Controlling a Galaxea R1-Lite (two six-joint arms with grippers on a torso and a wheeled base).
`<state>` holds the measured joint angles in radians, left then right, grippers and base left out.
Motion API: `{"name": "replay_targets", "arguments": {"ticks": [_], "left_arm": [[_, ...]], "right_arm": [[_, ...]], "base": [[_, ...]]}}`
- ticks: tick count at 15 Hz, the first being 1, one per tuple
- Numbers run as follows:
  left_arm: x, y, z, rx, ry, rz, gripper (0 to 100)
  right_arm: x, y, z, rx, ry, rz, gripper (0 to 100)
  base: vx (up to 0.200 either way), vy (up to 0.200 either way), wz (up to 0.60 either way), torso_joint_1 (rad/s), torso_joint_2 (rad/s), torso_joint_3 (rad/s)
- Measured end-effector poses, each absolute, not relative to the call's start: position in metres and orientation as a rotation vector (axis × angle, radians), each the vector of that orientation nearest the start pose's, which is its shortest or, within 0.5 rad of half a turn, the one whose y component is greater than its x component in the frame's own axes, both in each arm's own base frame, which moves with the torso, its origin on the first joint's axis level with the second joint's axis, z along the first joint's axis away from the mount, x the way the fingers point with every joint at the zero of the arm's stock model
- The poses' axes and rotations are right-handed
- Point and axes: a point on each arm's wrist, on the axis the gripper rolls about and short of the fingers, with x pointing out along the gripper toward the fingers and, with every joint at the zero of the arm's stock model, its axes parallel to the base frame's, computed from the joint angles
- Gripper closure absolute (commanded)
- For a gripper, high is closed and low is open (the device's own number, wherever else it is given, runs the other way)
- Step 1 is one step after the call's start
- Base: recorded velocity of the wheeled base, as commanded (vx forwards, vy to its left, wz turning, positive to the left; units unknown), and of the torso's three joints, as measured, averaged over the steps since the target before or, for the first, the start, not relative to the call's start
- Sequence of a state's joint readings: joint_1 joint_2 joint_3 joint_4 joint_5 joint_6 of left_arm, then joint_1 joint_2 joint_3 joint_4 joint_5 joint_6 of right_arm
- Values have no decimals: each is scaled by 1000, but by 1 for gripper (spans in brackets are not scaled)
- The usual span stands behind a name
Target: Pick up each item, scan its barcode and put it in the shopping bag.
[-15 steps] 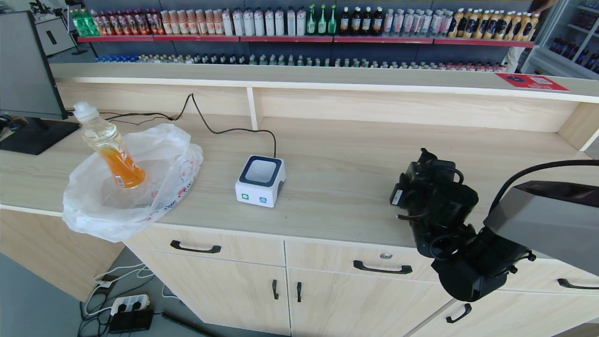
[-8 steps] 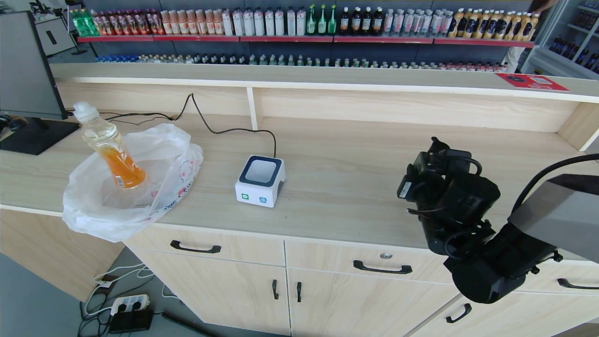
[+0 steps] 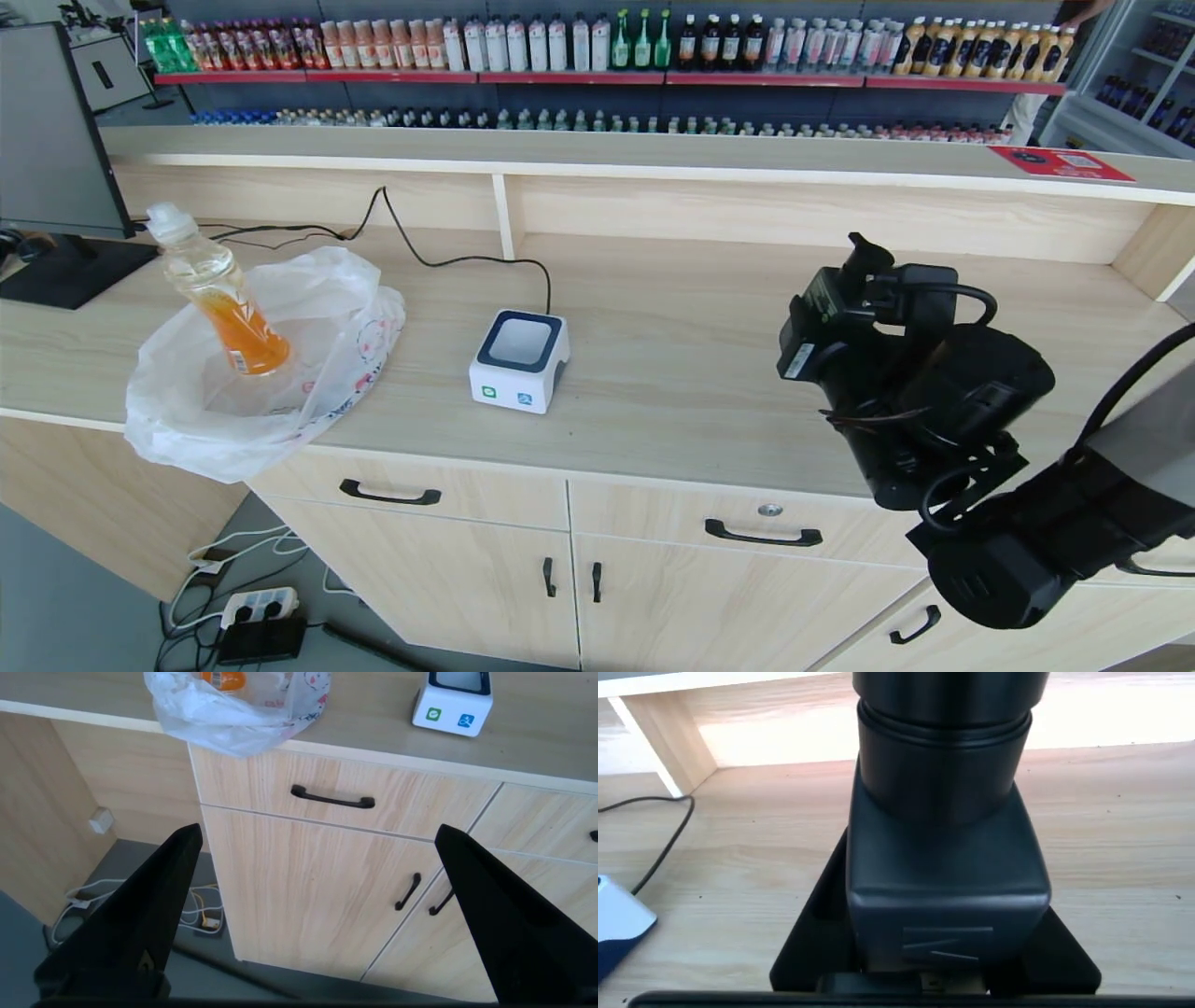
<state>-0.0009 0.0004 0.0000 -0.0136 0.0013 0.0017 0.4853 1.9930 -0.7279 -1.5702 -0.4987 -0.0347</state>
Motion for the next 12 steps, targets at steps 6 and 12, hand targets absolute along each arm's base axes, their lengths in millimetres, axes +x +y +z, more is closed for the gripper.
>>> {"name": "replay_targets", "arguments": {"ticks": [6, 12], "left_arm": [[-23, 0, 77, 1, -13, 0, 0], [-23, 0, 77, 2, -13, 0, 0]], "right_arm": [[281, 161, 183, 170, -317, 56, 100], [253, 184, 195, 206, -338, 212, 100]], "base": [[0, 0, 0, 0, 0, 0], [0, 0, 0, 0, 0, 0]]}}
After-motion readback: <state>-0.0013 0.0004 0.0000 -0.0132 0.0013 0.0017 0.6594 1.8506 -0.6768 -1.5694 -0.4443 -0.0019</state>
